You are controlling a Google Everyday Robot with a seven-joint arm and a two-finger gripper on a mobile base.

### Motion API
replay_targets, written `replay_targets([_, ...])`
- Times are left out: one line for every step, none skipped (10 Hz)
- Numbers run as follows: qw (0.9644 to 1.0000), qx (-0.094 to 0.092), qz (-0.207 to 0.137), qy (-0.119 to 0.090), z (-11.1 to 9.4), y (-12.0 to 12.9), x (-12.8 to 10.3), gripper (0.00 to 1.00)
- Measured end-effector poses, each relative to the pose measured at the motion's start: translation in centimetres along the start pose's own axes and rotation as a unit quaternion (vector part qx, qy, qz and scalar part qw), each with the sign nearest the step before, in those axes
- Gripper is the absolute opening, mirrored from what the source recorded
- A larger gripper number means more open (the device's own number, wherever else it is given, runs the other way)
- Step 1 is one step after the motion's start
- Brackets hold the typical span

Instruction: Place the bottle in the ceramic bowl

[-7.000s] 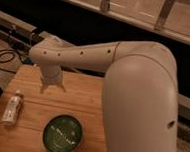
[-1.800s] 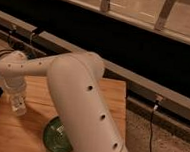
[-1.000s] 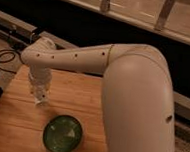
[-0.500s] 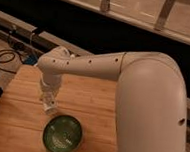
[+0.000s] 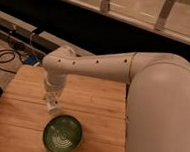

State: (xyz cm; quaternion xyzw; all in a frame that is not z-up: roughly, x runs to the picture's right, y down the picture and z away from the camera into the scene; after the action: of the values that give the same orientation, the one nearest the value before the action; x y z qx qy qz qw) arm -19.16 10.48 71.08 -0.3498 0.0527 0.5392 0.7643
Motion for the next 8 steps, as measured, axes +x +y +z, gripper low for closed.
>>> replay_targets([0.9999, 0.001, 0.014, -0.006, -0.7, -0.7, 1.9, 0.0])
replay_targets([0.9996, 0.001, 0.025, -0.01, -1.2, -1.5, 3.6, 0.0])
replay_targets([0.9995, 0.001, 0.03, -0.01, -1.4, -1.7, 4.9, 0.0])
replay_targets([0.9994, 0.001, 0.035, -0.007, -1.3, -1.6, 6.2, 0.0])
replay_targets([0.9992, -0.002, 0.041, 0.0, -0.8, -1.4, 7.1, 0.0])
replay_targets([0.9989, -0.007, 0.045, 0.009, 0.4, -0.8, 7.7, 0.0])
replay_targets([0.9985, -0.012, 0.049, 0.019, 2.0, -0.1, 8.2, 0.0])
replay_targets([0.998, -0.016, 0.053, 0.029, 3.1, 0.3, 8.6, 0.0])
